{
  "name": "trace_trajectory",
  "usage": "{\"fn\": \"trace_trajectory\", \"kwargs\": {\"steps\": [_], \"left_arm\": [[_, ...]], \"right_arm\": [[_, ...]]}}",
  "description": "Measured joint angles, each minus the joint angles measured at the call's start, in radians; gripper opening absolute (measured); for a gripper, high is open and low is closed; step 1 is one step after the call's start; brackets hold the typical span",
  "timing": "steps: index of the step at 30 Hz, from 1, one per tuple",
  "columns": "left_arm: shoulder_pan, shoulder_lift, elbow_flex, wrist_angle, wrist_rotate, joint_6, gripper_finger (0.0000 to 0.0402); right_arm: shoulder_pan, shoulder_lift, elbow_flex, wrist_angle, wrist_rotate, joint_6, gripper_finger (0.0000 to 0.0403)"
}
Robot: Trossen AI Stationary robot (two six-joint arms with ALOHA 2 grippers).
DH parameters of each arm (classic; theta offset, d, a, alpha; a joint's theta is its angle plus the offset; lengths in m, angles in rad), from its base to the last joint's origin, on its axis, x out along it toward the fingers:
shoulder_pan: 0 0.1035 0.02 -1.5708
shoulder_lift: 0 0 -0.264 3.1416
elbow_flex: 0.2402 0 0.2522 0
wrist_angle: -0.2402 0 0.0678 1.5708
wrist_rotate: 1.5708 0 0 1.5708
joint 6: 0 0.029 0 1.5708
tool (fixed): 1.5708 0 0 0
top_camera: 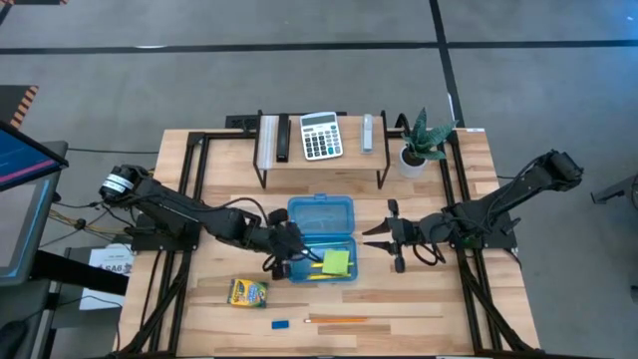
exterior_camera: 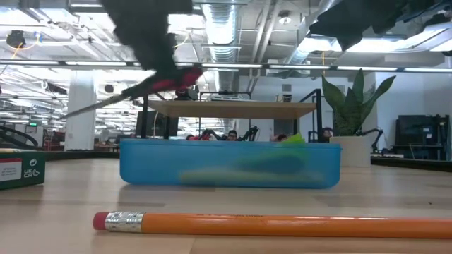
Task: Pack school essentials
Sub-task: Put the black scissor into the blue supply box, then put the orange pencil into the blue supply box
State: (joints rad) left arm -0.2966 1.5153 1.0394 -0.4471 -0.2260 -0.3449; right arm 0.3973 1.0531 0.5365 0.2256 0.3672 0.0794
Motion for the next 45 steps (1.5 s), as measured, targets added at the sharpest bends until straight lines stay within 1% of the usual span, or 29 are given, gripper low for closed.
{"fn": "trace_trajectory", "kwargs": {"steps": [2, 6, 14, 19, 21, 25, 29, 34, 39, 42, 45], "left_arm": [[0.006, 0.027, 0.013, 0.091, 0.021, 0.033, 0.004], [0.029, 0.107, 0.06, 0.165, 0.063, 0.074, 0.0042], [0.081, 0.312, 0.245, 0.176, 0.16, 0.148, 0.0046], [0.101, 0.398, 0.339, 0.12, 0.182, 0.172, 0.0046], [0.109, 0.42, 0.361, 0.127, 0.193, 0.175, 0.0047], [0.121, 0.437, 0.36, 0.116, 0.196, 0.172, 0.0049], [0.127, 0.435, 0.36, 0.117, 0.196, 0.157, 0.0063], [0.126, 0.435, 0.36, 0.101, 0.217, 0.156, 0.0105], [0.126, 0.434, 0.36, 0.104, 0.195, 0.149, 0.0153], [0.126, 0.42, 0.36, 0.094, 0.194, 0.16, 0.0171], [0.126, 0.384, 0.36, 0.091, 0.193, 0.166, 0.0176]], "right_arm": [[0.0, 0.0, 0.0, -0.001, 0.0, 0.0, 0.0128], [0.0, -0.001, 0.0, -0.003, 0.0, 0.0, 0.0128], [0.0, -0.001, 0.0, -0.012, 0.0, -0.001, 0.0128], [0.0, -0.001, 0.0, -0.018, 0.0, -0.001, 0.0128], [0.0, -0.001, 0.0, -0.024, 0.0, -0.001, 0.0128], [0.0, -0.001, 0.0, -0.03, 0.0, -0.001, 0.0128], [0.0, -0.001, 0.0, -0.03, 0.0, -0.001, 0.0128], [0.0, -0.001, 0.0, -0.027, 0.0, 0.0, 0.0128], [0.0, -0.001, 0.0, -0.03, 0.0, 0.0, 0.0128], [0.0, -0.001, 0.0, -0.031, 0.0, 0.0, 0.0128], [0.0, -0.001, 0.0, -0.032, 0.0, 0.0, 0.0128]]}}
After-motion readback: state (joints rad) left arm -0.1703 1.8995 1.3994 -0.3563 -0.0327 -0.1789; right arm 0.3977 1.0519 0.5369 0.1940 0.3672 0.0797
